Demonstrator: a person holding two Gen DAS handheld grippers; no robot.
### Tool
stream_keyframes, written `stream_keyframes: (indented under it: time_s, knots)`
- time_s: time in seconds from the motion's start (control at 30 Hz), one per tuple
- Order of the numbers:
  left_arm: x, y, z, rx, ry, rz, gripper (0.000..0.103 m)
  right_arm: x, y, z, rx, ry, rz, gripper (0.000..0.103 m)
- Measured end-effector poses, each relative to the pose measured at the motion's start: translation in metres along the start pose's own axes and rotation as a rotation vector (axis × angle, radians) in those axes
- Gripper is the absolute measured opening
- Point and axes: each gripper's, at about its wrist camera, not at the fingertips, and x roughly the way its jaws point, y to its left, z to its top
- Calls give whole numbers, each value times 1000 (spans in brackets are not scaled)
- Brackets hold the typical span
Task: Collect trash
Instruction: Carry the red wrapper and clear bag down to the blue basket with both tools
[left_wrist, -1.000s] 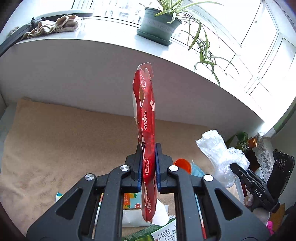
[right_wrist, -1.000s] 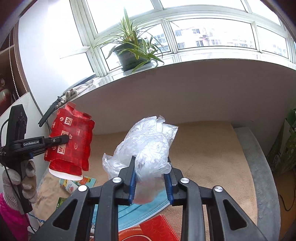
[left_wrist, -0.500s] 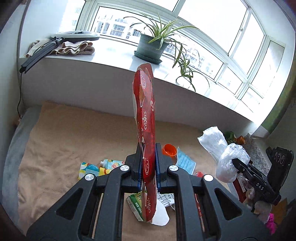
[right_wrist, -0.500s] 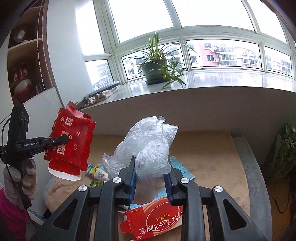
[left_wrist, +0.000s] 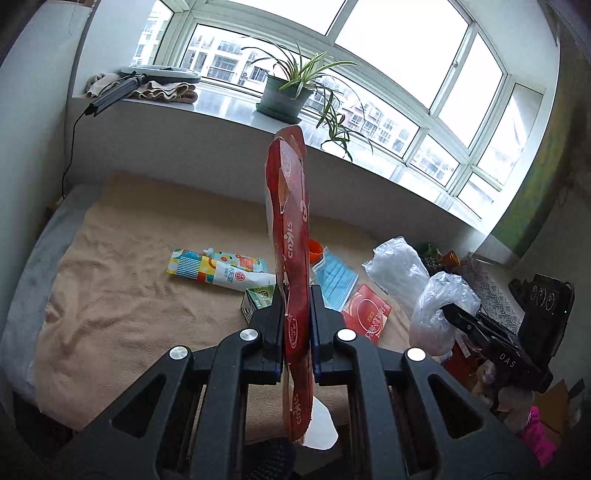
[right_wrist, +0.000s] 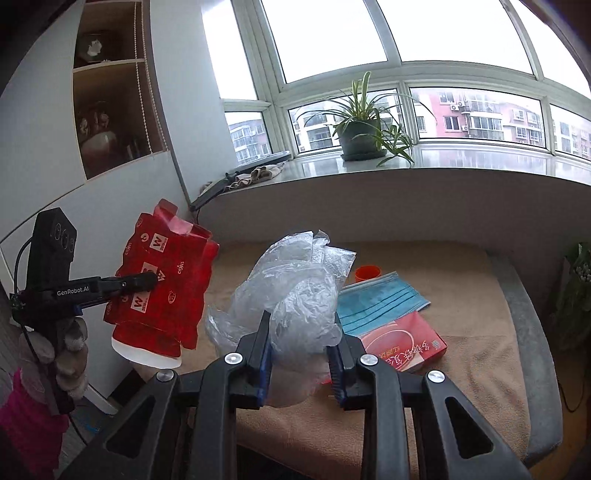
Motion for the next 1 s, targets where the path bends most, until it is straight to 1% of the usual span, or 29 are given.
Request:
stream_keyframes:
  time_s: [0.13,0.27,0.4,0.53,0.7,0.77,0.87,1.0]
  knots:
    - [-16,8,-28,-18,11,3,9,-10,13,-18,-13,19,40,26]
    - [-32,16,-61,-42,37,-7,9,-28,24,-44,-35,39,68,26]
    - [-49,21,-95,-45,65,8,9,-36,27,-69,-15,75,103,26]
    - [-58,30,-123,-87,93,9,9,-37,27,-90,14,117,130,26]
    - [-59,38,-152,-129,136,11,9,-42,31,-111,33,142,143,26]
    - [-56,42,-166,-141,158,24,9,-42,33,-119,32,159,149,26]
    - [-46,48,-186,-172,207,24,9,-40,34,-132,45,193,171,26]
    - [-30,53,-212,-199,273,26,9,-36,38,-149,49,238,178,26]
